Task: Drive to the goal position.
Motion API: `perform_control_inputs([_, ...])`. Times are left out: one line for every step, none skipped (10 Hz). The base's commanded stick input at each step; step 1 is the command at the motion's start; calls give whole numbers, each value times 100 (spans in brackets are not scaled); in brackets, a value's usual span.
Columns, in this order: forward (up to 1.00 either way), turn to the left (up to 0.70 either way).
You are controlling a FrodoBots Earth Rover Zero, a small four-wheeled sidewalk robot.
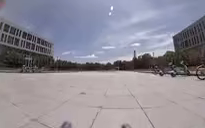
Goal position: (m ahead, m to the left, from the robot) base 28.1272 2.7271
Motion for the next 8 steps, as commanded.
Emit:
perform_control_inputs([70, 0])
perform_control_inputs([70, 0])
perform_control_inputs([70, 0])
perform_control_inputs([70, 0])
perform_control_inputs([70, 0])
perform_control_inputs([70, 0])
perform_control_inputs([70, 0])
perform_control_inputs([70, 0])
